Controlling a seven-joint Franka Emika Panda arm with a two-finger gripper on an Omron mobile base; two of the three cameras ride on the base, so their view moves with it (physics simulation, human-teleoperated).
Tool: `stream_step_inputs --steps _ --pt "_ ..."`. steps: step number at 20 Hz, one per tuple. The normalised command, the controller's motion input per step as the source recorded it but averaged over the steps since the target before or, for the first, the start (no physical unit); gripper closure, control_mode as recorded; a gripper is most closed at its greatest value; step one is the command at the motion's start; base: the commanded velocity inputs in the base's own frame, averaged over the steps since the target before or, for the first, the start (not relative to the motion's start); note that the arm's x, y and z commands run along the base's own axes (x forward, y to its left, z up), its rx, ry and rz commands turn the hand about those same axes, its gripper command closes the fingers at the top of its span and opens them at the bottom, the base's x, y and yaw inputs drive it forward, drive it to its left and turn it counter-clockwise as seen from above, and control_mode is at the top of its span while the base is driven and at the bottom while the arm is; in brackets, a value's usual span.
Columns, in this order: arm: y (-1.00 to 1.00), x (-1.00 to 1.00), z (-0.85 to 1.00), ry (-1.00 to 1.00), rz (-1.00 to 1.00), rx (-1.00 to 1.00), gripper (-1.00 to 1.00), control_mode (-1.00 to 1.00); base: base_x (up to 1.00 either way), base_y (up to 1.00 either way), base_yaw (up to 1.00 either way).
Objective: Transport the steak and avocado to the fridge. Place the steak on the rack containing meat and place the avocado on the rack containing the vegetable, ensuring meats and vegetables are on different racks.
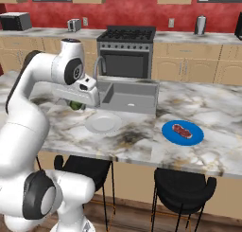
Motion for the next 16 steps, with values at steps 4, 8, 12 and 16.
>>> stream_step_inputs --steps 4,8,12,16 --pt "0.00 -0.94 0.55 0.00 -0.03 0.00 1.00 -1.00 0.00 0.00 0.00" --pt "0.00 -0.82 0.65 0.00 0.00 -0.04 1.00 -1.00 0.00 0.00 0.00" --pt "0.00 -0.78 0.62 0.00 0.00 -0.09 1.00 -1.00 0.00 0.00 0.00" --pt "0.00 -0.77 0.60 -0.01 0.00 -0.09 1.00 -1.00 0.00 0.00 0.00"
